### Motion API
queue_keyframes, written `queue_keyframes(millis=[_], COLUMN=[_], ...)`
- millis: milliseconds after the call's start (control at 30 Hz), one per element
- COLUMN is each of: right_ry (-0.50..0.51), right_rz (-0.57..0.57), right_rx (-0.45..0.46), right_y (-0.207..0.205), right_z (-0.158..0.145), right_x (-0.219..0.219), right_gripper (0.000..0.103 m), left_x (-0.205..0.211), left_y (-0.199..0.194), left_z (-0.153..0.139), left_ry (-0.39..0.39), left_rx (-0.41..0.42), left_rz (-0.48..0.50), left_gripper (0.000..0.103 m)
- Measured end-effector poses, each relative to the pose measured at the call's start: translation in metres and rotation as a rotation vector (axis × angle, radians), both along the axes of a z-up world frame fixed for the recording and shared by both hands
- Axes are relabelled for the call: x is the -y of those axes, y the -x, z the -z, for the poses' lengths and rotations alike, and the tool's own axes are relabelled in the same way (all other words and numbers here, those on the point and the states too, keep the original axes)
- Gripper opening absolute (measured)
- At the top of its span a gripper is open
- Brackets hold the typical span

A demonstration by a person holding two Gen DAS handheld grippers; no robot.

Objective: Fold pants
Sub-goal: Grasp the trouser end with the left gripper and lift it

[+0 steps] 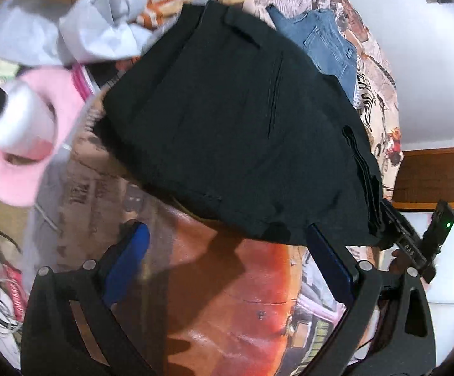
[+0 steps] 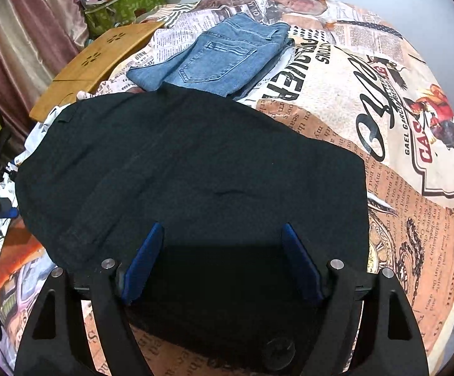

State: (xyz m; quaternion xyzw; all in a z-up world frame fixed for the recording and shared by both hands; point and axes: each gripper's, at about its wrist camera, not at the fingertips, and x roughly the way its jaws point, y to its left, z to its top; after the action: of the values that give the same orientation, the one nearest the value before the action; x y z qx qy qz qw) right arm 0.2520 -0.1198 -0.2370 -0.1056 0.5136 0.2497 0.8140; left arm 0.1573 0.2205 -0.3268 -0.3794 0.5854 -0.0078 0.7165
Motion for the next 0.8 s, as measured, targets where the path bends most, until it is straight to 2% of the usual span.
queue_keyframes(millis=[200, 400, 467, 533, 567, 667, 733, 800], right_ry=[-0.008, -0.012, -0.016, -0.020, -0.022, -0.023, -0.024, -0.026], right_rz=[0.002, 0.002, 0.001, 0.002, 0.001, 0.000, 0.000, 0.000], right_rx=[-0.003, -0.006, -0.006, -0.007, -0.008, -0.008, -0.007, -0.008], right_y=[-0.001, -0.001, -0.002, -0.002, -0.002, -0.002, -0.002, -0.002], right_z=[0.002, 0.003, 0.003, 0.004, 0.004, 0.004, 0.005, 0.004], right_x=[0.001, 0.001, 0.001, 0.001, 0.001, 0.000, 0.000, 0.000], right_gripper=[0.077, 0.078, 0.078, 0.079, 0.080, 0.080, 0.081, 0.081], left_x=[-0.004, -0.013, -0.012, -0.010, -0.009, -0.008, -0.006, 0.000], left_y=[-0.017, -0.039, -0.043, -0.047, -0.049, -0.049, -0.051, -0.052], left_z=[0.010, 0.024, 0.023, 0.020, 0.019, 0.013, 0.006, -0.006], left_ry=[0.007, -0.054, -0.109, -0.188, -0.221, -0.259, -0.292, -0.377], left_rx=[0.018, 0.011, 0.005, 0.000, 0.002, 0.037, 0.057, 0.072], left_rz=[-0.041, -0.111, -0.125, -0.130, -0.132, -0.140, -0.142, -0.141], left_gripper=[0.101, 0.100, 0.091, 0.071, 0.067, 0.047, 0.029, 0.020])
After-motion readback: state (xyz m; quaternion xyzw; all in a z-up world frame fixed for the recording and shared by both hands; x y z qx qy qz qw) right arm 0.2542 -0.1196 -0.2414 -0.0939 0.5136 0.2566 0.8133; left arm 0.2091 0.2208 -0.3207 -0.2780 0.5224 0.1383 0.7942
